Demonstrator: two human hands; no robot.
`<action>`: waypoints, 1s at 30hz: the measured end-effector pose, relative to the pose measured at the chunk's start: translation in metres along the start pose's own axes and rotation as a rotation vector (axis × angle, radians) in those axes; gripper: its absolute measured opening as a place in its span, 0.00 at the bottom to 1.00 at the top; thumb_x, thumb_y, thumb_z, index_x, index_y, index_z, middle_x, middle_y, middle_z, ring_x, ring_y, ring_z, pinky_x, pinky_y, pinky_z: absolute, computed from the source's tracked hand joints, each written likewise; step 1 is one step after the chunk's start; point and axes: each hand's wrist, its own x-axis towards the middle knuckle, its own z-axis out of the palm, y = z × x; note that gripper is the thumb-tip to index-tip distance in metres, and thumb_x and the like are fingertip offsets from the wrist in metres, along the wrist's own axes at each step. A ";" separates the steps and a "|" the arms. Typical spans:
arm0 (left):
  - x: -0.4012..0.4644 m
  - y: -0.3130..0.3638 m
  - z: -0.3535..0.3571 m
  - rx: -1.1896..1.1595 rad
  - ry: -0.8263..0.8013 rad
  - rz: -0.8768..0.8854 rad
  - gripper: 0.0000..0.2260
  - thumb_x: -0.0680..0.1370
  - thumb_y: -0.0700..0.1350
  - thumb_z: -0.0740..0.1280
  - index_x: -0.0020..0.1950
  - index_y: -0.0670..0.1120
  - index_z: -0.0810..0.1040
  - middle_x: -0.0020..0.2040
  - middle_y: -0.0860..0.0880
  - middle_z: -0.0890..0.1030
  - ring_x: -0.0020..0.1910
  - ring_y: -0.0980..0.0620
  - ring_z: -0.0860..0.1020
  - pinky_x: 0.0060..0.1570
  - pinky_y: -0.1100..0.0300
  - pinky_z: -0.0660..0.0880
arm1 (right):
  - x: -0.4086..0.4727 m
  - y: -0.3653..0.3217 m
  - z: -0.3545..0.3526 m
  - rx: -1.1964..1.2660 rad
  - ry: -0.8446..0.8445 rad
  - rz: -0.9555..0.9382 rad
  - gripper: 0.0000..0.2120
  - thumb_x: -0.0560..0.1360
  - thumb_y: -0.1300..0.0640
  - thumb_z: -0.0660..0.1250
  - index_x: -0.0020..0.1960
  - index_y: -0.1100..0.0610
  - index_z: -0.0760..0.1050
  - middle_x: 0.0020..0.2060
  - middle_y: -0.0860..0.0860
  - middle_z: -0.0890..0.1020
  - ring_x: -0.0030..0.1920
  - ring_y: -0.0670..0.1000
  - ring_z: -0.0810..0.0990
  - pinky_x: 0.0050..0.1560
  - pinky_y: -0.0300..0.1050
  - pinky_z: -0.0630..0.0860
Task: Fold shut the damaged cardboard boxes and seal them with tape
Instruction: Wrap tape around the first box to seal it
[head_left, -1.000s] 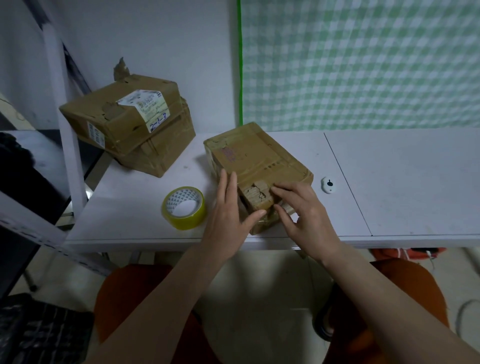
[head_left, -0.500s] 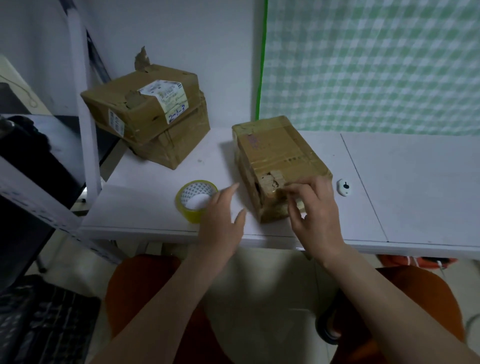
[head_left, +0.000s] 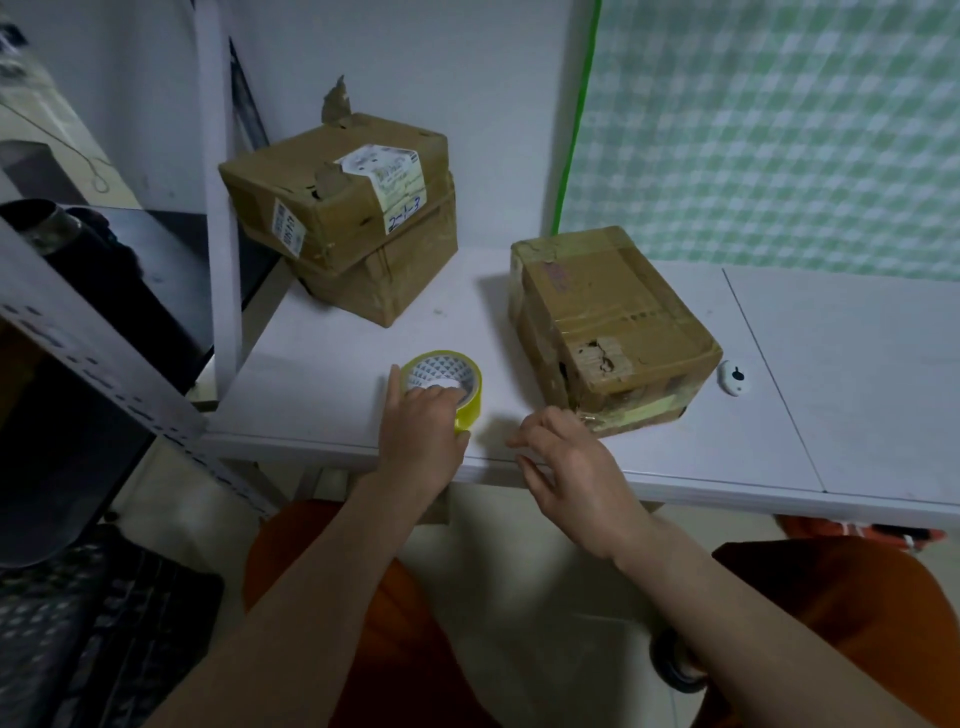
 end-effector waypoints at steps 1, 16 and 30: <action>0.001 -0.001 0.001 0.014 0.002 0.001 0.19 0.73 0.51 0.71 0.63 0.49 0.77 0.56 0.50 0.81 0.58 0.49 0.76 0.74 0.51 0.38 | 0.000 0.000 0.001 -0.004 -0.010 0.014 0.08 0.72 0.65 0.67 0.50 0.60 0.78 0.46 0.52 0.76 0.48 0.52 0.75 0.49 0.35 0.68; 0.009 -0.010 -0.041 -0.980 0.037 -0.432 0.08 0.73 0.38 0.72 0.51 0.40 0.84 0.35 0.52 0.82 0.34 0.62 0.78 0.45 0.67 0.76 | 0.004 -0.005 0.002 0.072 -0.008 0.125 0.09 0.72 0.65 0.67 0.52 0.58 0.78 0.48 0.52 0.75 0.49 0.52 0.76 0.50 0.33 0.68; -0.001 -0.003 -0.079 -1.699 -0.441 -0.544 0.27 0.70 0.43 0.67 0.65 0.29 0.70 0.63 0.30 0.73 0.63 0.33 0.72 0.68 0.41 0.64 | 0.057 -0.036 -0.043 0.413 0.186 0.395 0.16 0.81 0.49 0.55 0.57 0.59 0.75 0.50 0.51 0.79 0.50 0.47 0.76 0.47 0.30 0.68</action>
